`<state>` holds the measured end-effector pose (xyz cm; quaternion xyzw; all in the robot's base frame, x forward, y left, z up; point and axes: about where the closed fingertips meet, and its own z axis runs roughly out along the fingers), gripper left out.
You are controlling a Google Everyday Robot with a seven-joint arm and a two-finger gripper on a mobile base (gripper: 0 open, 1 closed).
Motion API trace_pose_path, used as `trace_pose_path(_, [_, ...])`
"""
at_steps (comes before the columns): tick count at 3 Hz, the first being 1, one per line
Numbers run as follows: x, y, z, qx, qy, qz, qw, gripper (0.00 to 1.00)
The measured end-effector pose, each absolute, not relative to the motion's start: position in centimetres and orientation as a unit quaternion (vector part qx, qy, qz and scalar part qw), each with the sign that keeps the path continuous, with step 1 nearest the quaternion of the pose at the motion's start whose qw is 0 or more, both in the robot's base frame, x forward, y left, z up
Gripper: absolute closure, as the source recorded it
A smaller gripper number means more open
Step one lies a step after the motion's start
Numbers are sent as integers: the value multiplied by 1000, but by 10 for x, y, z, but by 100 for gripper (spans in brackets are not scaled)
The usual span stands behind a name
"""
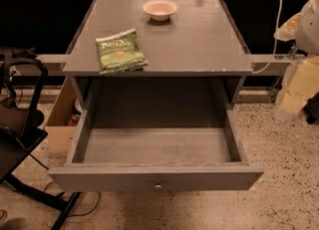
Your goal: Place green jalapeno chip bag into top drawer
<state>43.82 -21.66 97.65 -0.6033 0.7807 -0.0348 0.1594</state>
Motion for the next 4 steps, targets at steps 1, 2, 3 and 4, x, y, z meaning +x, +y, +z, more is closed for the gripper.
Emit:
trace_pose_path(1, [438,-217,976,-603,781,-35,159,0])
trace_pose_path(2, [460,-208,969,-598,783,-12,173,0])
trace_pose_path(3, [502,-178,961,-585,785,38,200,0])
trace_pose_path(4, [537,-135,962,-557,798,83,214,0])
